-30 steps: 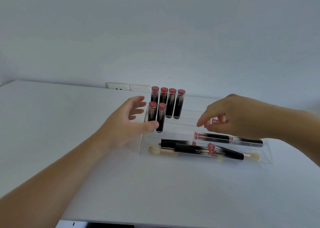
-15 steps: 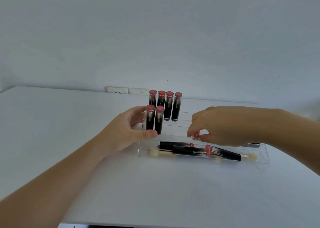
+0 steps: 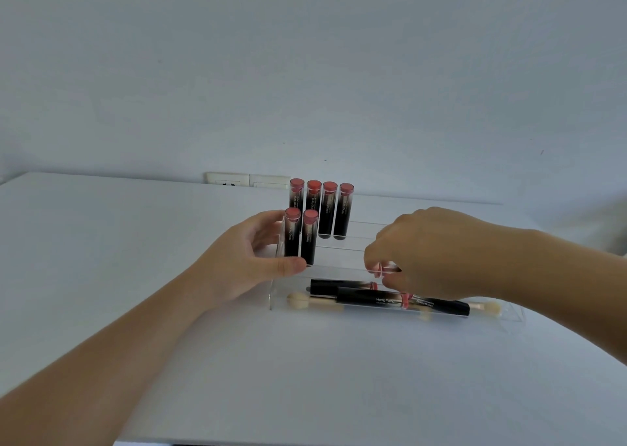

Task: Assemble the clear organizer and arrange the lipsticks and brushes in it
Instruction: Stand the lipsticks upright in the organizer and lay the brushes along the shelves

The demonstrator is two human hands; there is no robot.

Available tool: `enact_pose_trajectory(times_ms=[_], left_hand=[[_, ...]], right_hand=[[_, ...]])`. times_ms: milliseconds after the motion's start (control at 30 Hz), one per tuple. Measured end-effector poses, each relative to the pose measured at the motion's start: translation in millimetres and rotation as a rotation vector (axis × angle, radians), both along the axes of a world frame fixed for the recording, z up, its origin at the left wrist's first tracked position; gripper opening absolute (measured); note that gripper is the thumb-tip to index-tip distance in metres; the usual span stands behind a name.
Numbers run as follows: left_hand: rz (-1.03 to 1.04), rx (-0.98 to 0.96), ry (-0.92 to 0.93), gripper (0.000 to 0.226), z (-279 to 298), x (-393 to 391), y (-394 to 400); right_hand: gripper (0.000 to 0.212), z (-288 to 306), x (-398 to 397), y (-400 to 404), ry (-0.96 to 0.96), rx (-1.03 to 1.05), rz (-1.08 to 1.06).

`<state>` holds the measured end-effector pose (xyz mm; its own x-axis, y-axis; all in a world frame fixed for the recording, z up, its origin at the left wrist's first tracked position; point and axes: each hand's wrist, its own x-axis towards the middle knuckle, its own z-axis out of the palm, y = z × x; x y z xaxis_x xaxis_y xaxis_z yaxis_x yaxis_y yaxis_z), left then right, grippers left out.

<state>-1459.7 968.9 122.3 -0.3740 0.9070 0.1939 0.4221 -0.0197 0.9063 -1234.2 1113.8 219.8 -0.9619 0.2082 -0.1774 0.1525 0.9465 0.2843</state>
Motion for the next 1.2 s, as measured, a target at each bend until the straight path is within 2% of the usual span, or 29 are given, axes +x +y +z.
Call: enact_pose_trajectory(times_ms=[133,233,367,467,567,667,833,933,1100,1200], left_hand=[[0.001,0.008,-0.011,0.084,-1,0,1],[-0.002,0.014,-0.011,0.082,-2,0,1],[-0.008,0.009,-0.003,0.079,-1,-1,0],[-0.011,0.005,0.009,0.079,-1,0,0],[0.000,-0.002,0.015,0.072,-1,0,0],[0.014,-0.017,0.024,0.081,-1,0,-1],[0.015,-0.014,0.019,0.086,1,1,-2],[0.020,-0.014,0.024,0.085,0,1,-2],[0.011,-0.016,0.038,0.082,1,1,-2],[0.022,-0.013,0.037,0.083,1,1,-2]], right_hand=[[0.014,4,0,-3,0.014,0.014,0.006],[0.003,9,4,-1,0.091,-0.016,0.003],[0.009,10,10,6,0.205,-0.076,0.005],[0.016,12,13,10,0.316,-0.241,-0.079],[0.019,15,15,14,0.536,-0.475,-0.129],[0.015,14,12,15,0.645,-0.595,-0.146],[0.008,7,1,12,0.698,-0.577,-0.190],[0.011,1,-8,8,0.725,-0.522,-0.210],[0.014,-7,-18,-1,0.713,-0.572,-0.198],[0.014,-8,-21,-4,0.713,-0.474,-0.154]])
